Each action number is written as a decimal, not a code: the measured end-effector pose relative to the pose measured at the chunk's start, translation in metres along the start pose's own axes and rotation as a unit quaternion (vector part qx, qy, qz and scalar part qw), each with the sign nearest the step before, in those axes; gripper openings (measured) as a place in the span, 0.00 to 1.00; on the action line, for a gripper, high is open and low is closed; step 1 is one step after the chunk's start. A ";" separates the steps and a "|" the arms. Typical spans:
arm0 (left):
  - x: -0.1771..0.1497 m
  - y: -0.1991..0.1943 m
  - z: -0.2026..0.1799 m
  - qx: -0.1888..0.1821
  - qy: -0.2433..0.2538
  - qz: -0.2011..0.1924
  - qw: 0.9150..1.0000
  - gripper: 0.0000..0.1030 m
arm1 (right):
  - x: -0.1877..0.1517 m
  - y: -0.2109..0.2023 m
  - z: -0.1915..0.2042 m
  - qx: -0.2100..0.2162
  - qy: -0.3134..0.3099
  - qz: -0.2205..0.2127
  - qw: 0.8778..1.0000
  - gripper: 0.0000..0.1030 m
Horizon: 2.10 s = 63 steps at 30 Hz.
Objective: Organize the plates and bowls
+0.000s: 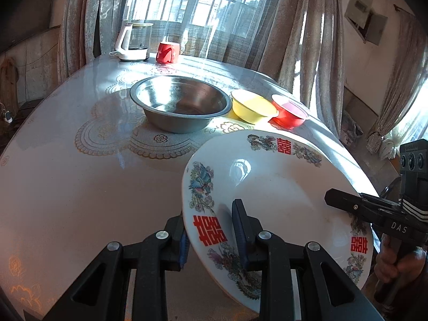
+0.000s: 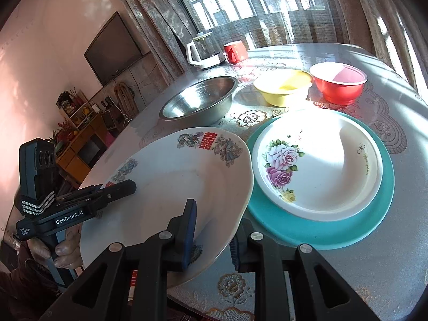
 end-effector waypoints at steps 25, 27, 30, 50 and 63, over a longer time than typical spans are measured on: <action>0.057 0.085 -0.116 -0.038 0.075 0.029 0.996 0.28 | 0.038 -0.045 -0.128 -0.140 0.053 -0.054 0.987 0.23; 0.057 0.091 -0.115 -0.034 0.072 0.034 0.996 0.28 | 0.036 -0.043 -0.133 -0.142 0.056 -0.052 0.987 0.23; 0.055 0.099 -0.115 -0.030 0.070 0.041 0.996 0.28 | 0.033 -0.038 -0.139 -0.144 0.061 -0.049 0.986 0.23; 0.051 0.116 -0.118 -0.018 0.070 0.050 0.996 0.31 | 0.028 -0.031 -0.155 -0.168 0.065 -0.057 0.982 0.24; 0.052 0.107 -0.115 -0.005 0.072 0.040 0.997 0.31 | 0.025 -0.039 -0.149 -0.158 0.093 -0.057 0.981 0.33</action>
Point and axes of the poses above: each gripper's, at about its wrist camera, not at the fingertips, and y roughly the way its jaws point, z to its left, x to its top, the point moved 10 cm from there along y, roughly the way its jaws point, and after that the axes turned 7 degrees about x, right-handed, at the moved point
